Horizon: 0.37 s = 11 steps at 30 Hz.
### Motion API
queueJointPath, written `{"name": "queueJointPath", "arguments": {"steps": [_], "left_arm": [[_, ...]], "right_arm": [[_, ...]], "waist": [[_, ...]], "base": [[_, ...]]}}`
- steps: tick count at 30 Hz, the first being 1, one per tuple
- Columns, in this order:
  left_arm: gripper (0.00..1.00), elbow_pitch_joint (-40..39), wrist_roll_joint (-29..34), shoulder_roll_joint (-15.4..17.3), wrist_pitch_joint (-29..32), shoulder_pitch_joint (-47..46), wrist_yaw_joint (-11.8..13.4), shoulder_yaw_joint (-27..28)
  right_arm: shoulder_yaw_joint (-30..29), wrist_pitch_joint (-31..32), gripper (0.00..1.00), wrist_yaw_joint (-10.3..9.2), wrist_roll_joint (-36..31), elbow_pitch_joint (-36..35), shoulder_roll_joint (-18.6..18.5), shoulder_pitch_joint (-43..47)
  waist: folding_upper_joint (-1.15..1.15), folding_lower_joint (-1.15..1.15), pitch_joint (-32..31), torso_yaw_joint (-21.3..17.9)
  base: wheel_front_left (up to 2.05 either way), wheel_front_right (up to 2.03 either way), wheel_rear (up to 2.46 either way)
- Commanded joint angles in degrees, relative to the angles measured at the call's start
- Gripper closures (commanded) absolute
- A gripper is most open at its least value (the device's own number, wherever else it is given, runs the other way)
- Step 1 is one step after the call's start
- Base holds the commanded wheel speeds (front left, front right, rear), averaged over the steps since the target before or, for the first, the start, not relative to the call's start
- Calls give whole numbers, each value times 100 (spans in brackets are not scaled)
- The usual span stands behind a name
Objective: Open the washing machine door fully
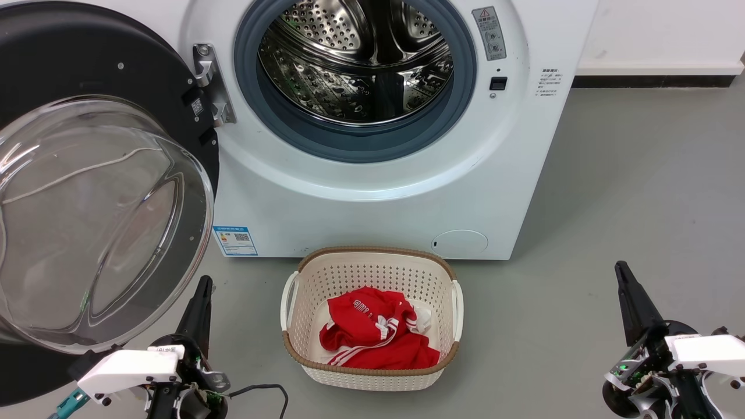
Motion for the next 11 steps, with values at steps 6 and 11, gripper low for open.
{"name": "queueJointPath", "arguments": {"steps": [6,11], "left_arm": [[100,5,-10,-7,16,-49,-23,15],[100,5,-10,-7,16,-49,-23,15]], "right_arm": [[-22,13,100,0,-32,7,19,-69],[-30,23,100,0,-42,8,24,-69]], "waist": [[0,0,0,0],[0,0,0,0]], "base": [[0,0,0],[0,0,0]]}}
